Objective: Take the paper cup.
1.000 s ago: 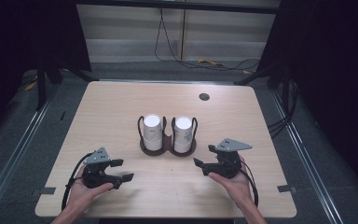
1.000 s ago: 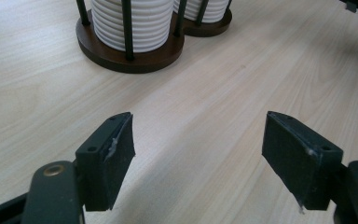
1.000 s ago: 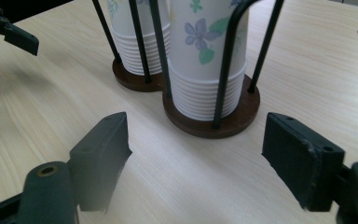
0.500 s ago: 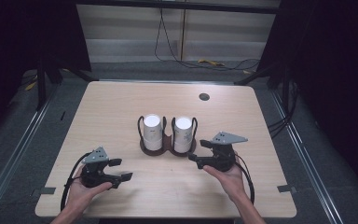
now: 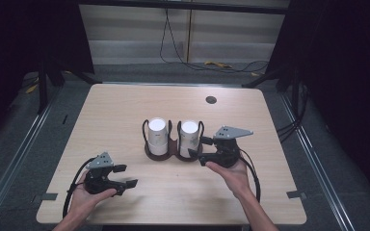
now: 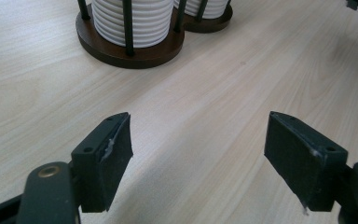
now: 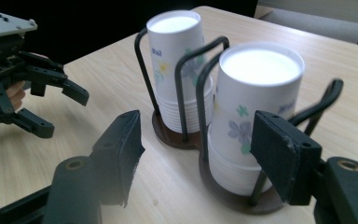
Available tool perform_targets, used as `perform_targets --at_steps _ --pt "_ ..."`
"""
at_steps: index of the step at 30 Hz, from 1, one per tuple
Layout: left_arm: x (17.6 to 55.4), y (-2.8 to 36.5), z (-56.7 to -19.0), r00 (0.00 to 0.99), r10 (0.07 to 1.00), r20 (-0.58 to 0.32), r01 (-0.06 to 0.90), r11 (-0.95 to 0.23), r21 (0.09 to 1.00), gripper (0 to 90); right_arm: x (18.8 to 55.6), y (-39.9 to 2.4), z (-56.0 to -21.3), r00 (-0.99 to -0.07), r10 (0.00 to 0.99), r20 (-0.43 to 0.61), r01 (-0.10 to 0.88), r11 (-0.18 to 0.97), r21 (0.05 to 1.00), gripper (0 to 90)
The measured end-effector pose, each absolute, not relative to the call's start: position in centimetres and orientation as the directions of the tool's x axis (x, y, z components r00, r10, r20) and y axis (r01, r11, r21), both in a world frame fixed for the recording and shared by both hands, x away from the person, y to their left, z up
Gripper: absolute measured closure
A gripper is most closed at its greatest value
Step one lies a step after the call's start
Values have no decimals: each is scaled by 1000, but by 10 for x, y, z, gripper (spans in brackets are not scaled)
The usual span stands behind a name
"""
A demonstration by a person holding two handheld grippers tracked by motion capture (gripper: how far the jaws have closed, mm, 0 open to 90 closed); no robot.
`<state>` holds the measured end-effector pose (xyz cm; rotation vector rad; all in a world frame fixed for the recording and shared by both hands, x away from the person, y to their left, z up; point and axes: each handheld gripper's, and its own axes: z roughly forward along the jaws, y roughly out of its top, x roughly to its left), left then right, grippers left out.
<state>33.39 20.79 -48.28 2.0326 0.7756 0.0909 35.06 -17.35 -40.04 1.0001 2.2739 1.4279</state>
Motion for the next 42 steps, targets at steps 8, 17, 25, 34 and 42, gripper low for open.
perform_targets --at_steps 8,17,25,34,42 --pt "333 207 -483 791 567 -228 494 -373 786 231 362 -155 -382 -754 650 99 375 302 876 371" --pt "333 207 -482 797 561 -224 489 -382 784 232 381 -134 -376 -773 627 96 376 331 866 357" --pt "333 206 -482 802 553 -223 484 -386 785 231 393 -121 -369 -788 611 79 363 357 861 358" --pt "332 204 -482 809 544 -221 478 -391 787 231 407 -109 -365 -805 590 67 362 398 843 352" --pt "331 199 -483 820 526 -226 473 -400 785 229 418 -98 -363 -811 581 69 377 428 821 327"
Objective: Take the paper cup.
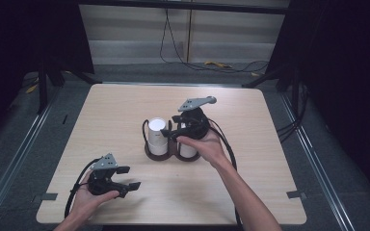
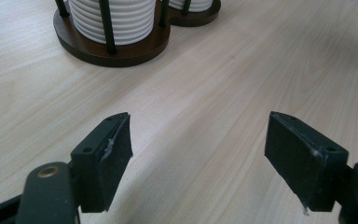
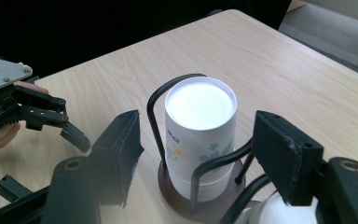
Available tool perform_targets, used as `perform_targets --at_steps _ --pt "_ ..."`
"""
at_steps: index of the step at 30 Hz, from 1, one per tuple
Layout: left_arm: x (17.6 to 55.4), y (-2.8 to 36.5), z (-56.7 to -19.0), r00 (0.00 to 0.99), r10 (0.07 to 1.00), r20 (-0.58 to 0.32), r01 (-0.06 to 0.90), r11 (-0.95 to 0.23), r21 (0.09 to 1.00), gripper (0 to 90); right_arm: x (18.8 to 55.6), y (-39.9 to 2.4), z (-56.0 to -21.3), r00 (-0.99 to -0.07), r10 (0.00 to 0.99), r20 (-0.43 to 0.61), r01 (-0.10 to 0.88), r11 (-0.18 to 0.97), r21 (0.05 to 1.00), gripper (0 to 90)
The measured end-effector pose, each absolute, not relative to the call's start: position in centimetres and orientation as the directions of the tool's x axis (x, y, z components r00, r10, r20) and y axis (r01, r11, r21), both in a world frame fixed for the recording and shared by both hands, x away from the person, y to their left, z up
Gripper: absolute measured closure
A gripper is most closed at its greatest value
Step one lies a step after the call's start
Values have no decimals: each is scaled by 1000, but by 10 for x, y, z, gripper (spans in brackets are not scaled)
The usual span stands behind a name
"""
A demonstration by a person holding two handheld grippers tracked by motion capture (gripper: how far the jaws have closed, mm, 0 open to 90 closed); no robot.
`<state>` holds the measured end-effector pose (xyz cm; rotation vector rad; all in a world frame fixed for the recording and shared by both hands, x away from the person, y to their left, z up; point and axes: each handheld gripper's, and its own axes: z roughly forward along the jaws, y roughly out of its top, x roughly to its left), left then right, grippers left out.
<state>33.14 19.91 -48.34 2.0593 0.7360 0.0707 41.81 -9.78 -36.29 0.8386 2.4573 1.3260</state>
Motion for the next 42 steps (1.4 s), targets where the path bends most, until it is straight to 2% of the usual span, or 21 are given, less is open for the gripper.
perform_targets --at_steps 7,24,42 --pt "332 197 -485 827 520 -214 465 -417 781 228 427 -88 -361 -819 572 50 374 465 802 341" --pt "331 197 -484 829 522 -202 456 -421 784 222 451 -66 -364 -828 558 53 429 570 701 269" --pt "330 198 -483 830 521 -198 453 -422 785 222 466 -55 -368 -852 521 56 435 644 629 307"
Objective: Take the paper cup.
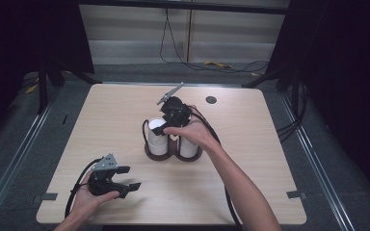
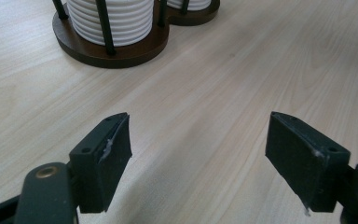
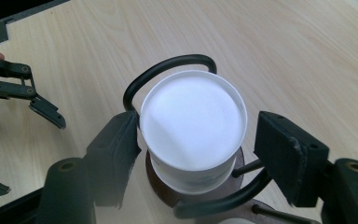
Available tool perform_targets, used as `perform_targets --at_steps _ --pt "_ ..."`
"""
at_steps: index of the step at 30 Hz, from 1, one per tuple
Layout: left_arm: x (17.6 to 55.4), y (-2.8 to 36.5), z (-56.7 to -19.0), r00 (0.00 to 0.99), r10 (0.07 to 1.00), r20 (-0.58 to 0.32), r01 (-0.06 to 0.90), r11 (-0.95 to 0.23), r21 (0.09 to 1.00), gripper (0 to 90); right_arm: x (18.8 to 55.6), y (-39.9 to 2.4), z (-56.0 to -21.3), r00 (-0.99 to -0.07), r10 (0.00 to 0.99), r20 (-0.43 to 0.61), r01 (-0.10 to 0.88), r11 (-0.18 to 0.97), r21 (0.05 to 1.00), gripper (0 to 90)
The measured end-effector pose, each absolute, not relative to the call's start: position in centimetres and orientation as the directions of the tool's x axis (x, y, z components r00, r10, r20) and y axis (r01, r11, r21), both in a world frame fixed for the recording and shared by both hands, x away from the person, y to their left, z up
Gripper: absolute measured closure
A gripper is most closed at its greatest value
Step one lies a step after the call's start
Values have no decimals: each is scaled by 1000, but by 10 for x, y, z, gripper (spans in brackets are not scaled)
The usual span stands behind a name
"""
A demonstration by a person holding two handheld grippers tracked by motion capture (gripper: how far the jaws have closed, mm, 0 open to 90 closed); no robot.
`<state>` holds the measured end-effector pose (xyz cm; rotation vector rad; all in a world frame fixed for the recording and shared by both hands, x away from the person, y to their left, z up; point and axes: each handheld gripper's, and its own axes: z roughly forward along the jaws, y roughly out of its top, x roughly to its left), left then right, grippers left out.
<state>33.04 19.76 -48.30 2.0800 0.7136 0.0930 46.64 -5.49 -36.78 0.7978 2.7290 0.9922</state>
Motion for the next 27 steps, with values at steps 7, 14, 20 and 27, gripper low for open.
perform_targets --at_steps 7,14,20,27 --pt "330 198 -483 829 523 -197 453 -420 787 222 470 -47 -370 -863 500 72 445 686 576 304" --pt "330 198 -483 833 517 -198 449 -420 789 222 476 -37 -370 -866 496 71 456 722 520 291" --pt "330 198 -482 833 516 -198 449 -421 788 222 481 -31 -372 -869 490 66 457 746 484 290" --pt "330 198 -483 831 520 -197 450 -422 787 221 484 -25 -375 -867 494 59 465 762 452 306"
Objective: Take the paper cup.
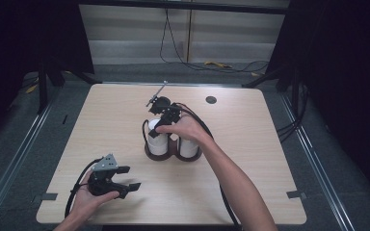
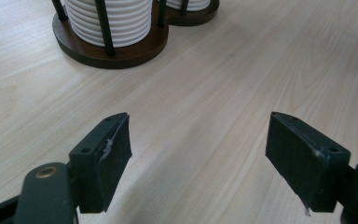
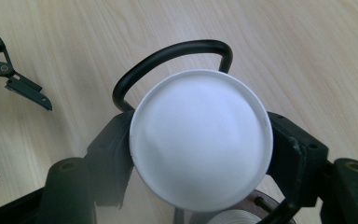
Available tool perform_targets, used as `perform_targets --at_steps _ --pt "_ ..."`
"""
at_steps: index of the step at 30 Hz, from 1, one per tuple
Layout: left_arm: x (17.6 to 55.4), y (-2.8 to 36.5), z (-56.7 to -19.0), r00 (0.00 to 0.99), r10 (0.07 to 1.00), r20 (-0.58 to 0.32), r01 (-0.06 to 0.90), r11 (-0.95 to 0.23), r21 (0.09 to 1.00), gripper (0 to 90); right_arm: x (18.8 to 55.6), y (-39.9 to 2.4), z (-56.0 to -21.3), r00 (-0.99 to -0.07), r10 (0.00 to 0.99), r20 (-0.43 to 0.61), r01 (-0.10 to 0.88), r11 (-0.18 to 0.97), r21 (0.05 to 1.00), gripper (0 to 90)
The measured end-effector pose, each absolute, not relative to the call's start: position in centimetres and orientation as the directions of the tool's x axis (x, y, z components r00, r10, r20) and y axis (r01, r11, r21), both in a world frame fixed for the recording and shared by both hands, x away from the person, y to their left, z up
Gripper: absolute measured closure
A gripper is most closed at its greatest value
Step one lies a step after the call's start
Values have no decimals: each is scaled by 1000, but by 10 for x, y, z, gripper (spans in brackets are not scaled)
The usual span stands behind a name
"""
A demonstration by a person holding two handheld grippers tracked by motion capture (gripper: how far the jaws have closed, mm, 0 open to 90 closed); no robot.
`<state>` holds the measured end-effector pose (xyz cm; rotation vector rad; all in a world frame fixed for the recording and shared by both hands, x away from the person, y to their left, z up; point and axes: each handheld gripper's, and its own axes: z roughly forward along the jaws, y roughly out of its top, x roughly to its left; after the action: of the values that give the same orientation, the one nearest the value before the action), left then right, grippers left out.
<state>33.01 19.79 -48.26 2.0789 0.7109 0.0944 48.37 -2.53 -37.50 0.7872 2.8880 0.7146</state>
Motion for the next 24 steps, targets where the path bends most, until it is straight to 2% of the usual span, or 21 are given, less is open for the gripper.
perform_targets --at_steps 6,12,24 --pt "330 198 -483 832 519 -196 450 -424 786 221 486 -21 -376 -866 495 66 475 775 418 286" --pt "330 198 -482 836 514 -193 443 -424 790 221 488 -19 -378 -869 492 53 471 789 395 311" --pt "330 198 -483 832 520 -191 448 -428 785 221 487 -23 -374 -851 525 23 492 779 390 325"
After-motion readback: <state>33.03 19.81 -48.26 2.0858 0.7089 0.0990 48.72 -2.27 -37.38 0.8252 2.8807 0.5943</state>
